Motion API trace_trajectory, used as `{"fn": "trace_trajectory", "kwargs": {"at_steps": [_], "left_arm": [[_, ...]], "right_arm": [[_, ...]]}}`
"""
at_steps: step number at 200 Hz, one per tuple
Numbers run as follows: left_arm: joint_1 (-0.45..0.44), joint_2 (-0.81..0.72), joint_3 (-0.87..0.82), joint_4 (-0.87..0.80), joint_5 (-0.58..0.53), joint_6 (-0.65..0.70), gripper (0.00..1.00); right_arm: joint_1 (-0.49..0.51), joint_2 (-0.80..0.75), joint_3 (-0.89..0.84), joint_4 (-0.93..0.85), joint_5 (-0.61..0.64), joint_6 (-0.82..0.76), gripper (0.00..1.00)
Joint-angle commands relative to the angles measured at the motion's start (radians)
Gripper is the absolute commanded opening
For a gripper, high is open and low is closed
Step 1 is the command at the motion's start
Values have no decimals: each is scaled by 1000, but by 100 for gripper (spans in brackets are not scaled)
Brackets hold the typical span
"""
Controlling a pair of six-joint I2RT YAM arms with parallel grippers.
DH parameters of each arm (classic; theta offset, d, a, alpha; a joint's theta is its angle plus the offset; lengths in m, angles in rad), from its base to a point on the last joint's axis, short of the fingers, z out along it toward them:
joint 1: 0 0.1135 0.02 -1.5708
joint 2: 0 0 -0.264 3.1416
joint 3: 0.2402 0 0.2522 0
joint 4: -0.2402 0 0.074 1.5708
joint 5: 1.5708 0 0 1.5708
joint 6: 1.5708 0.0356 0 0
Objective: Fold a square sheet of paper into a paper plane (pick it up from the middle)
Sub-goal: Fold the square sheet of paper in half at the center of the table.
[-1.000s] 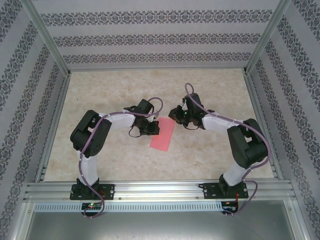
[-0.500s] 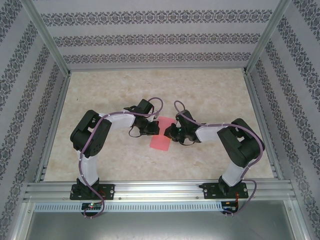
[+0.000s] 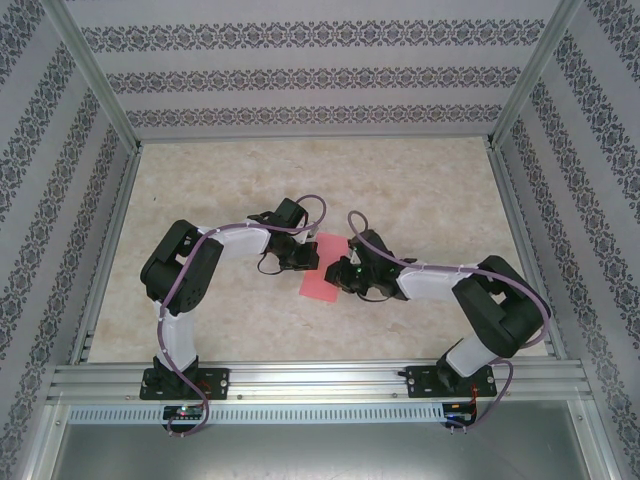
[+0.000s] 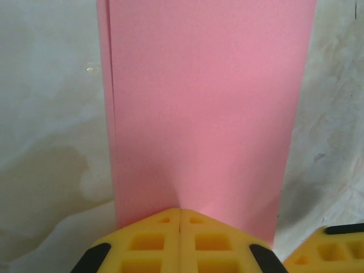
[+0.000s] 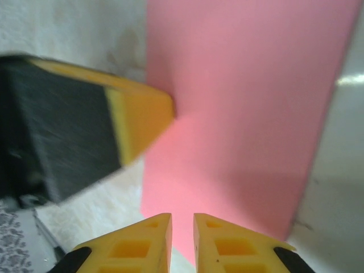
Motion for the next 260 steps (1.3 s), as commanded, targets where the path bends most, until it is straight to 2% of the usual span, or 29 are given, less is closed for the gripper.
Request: {"fn": "trace_trajectory", "kwargs": {"at_steps": [1, 23, 69, 97, 125, 146, 166, 183, 208, 227, 240, 260], "left_arm": [[-12, 65, -42, -91, -65, 22, 0], [-13, 65, -42, -92, -64, 22, 0], [-13, 59, -32, -99, -65, 21, 0], [-13, 60, -29, -97, -66, 18, 0], [-13, 62, -30, -92, -58, 12, 0], [-12, 64, -26, -93, -48, 10, 0], [-12, 63, -24, -91, -35, 11, 0], [-12, 57, -21, -92, -33, 9, 0], [-12, 45, -10, -100, -34, 8, 0], [-13, 32, 4, -108, -21, 4, 0], [-13, 14, 11, -109, -16, 1, 0], [-12, -23, 18, -108, -8, -9, 7]], "right_arm": [[23, 31, -50, 54, 19, 43, 19], [44, 41, -53, 32, 32, 44, 19], [50, -77, -7, -112, 63, -1, 20], [72, -77, -2, -92, 40, 4, 20], [87, -3, -25, -42, 21, 31, 21], [100, 23, -46, -50, 54, 42, 20], [102, -8, -81, -28, 73, 60, 20], [100, -55, -67, -80, 93, 39, 20], [98, -139, -6, -201, 147, -12, 21], [98, -213, 24, -282, 236, -34, 22], [95, -255, 30, -341, 320, -34, 26], [85, -286, 34, -406, 408, -16, 37]]}}
